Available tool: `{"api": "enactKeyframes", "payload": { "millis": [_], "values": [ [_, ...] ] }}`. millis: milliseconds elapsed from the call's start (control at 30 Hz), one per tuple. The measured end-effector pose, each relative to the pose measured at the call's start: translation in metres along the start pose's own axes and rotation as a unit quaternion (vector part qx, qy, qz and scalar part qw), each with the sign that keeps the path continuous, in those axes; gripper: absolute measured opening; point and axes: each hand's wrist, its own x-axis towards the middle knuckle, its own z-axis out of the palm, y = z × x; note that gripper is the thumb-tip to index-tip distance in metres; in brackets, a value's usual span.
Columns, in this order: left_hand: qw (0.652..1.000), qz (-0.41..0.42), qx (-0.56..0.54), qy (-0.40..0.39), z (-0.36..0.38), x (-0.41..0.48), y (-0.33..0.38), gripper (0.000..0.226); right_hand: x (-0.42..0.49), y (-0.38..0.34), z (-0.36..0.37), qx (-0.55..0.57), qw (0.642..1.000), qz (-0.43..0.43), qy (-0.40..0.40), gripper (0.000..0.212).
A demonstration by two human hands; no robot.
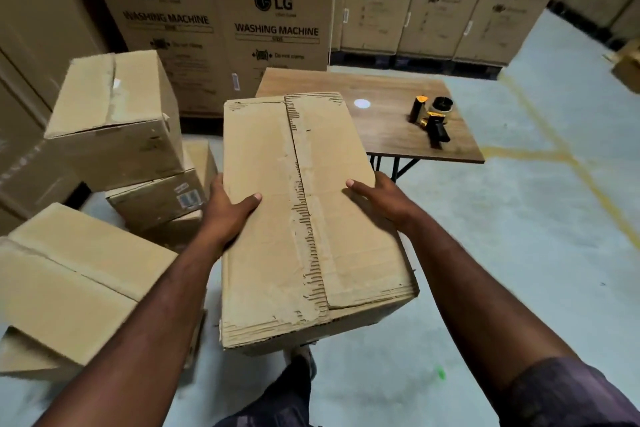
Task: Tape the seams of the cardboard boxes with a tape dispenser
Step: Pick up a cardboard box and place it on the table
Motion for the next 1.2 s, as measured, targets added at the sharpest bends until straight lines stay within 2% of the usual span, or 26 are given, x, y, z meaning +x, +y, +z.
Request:
{"api": "enactKeyframes", "payload": {
  "millis": [133, 267, 433, 533, 567, 733, 900, 1033, 1200],
  "values": [
    [1.0, 0.012, 0.002, -0.025, 0.035, 0.057, 0.011, 0.078, 0.048, -0.006, -0.028, -0.012, 1.0, 0.0, 0.004, 0.013],
    [0.999, 0.027, -0.007, -0.045, 0.071, 0.134, 0.041, 0.08, 0.115, -0.027, -0.058, 0.007, 0.999, 0.015, 0.037, 0.015],
    [0.997, 0.044, -0.007, -0.064, 0.103, 0.222, 0.087, 0.077, 0.205, -0.048, -0.088, -0.011, 0.998, 0.015, 0.066, 0.04],
    [0.997, 0.035, 0.002, -0.071, 0.119, 0.265, 0.097, 0.077, 0.244, -0.048, -0.101, -0.014, 0.996, 0.017, 0.088, 0.066],
    [0.997, 0.035, 0.004, -0.072, 0.127, 0.279, 0.1, 0.078, 0.255, -0.049, -0.106, -0.008, 0.995, 0.02, 0.092, 0.068],
    [0.996, 0.025, 0.0, -0.085, 0.164, 0.347, 0.118, 0.076, 0.321, -0.051, -0.138, -0.015, 0.995, 0.024, 0.1, 0.061],
    [0.996, 0.039, 0.001, -0.085, 0.208, 0.405, 0.135, 0.061, 0.388, -0.059, -0.174, -0.028, 0.995, 0.034, 0.085, 0.033],
    [0.996, 0.037, 0.013, -0.081, 0.243, 0.452, 0.154, 0.059, 0.446, -0.058, -0.209, -0.027, 0.995, 0.031, 0.096, 0.055],
    [0.997, 0.039, 0.033, -0.059, 0.281, 0.5, 0.178, 0.057, 0.513, -0.057, -0.247, -0.031, 0.996, 0.028, 0.082, 0.054]
  ]
}}
